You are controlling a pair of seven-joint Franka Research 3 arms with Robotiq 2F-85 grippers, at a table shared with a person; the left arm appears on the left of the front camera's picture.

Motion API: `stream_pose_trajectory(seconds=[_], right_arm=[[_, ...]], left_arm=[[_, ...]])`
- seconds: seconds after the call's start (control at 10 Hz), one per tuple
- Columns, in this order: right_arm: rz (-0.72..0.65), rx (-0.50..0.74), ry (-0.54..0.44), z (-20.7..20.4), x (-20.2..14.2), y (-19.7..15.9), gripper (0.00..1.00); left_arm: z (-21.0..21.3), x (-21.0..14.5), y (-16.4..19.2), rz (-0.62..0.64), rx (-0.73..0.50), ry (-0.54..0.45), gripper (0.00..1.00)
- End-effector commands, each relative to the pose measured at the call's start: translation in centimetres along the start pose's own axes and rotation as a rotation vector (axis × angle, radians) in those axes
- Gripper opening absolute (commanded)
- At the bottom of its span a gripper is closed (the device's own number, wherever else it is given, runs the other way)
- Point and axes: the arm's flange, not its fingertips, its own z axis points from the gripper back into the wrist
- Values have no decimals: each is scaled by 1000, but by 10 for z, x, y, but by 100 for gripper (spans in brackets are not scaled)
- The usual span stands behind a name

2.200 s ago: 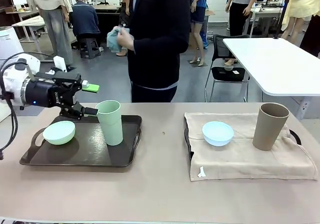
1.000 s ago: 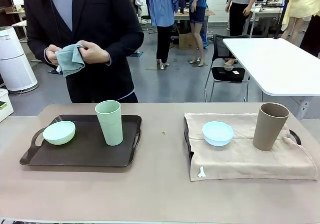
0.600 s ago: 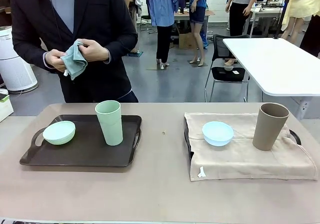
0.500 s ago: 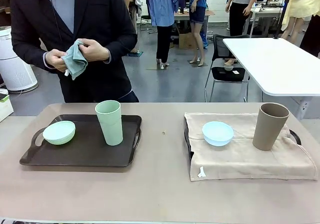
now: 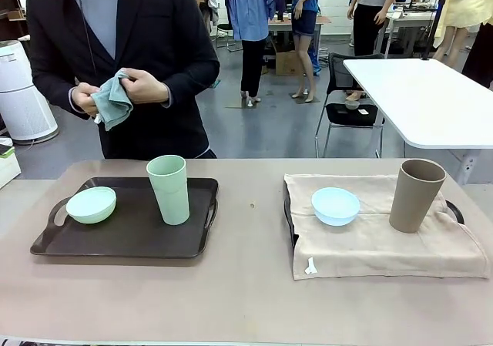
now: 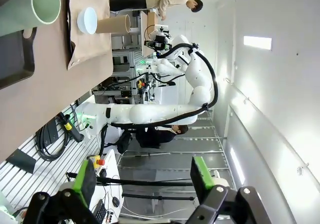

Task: Set up a tray with a mat and arrange the tableware.
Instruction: Pick up the Picnic Bowl and Reusable plastic cup from the Handle tray in front of the human's position and hold them in the air.

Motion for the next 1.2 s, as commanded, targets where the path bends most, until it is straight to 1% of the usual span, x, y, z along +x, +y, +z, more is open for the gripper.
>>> stream_pose_trajectory(seconds=[0.0,1.1], right_arm=[[5,0,1,-1,1,2,100],[5,0,1,-1,1,2,100]], left_arm=[[-3,-2,0,-9,-5,-19,100],[-3,-2,0,-9,-5,-19,100]])
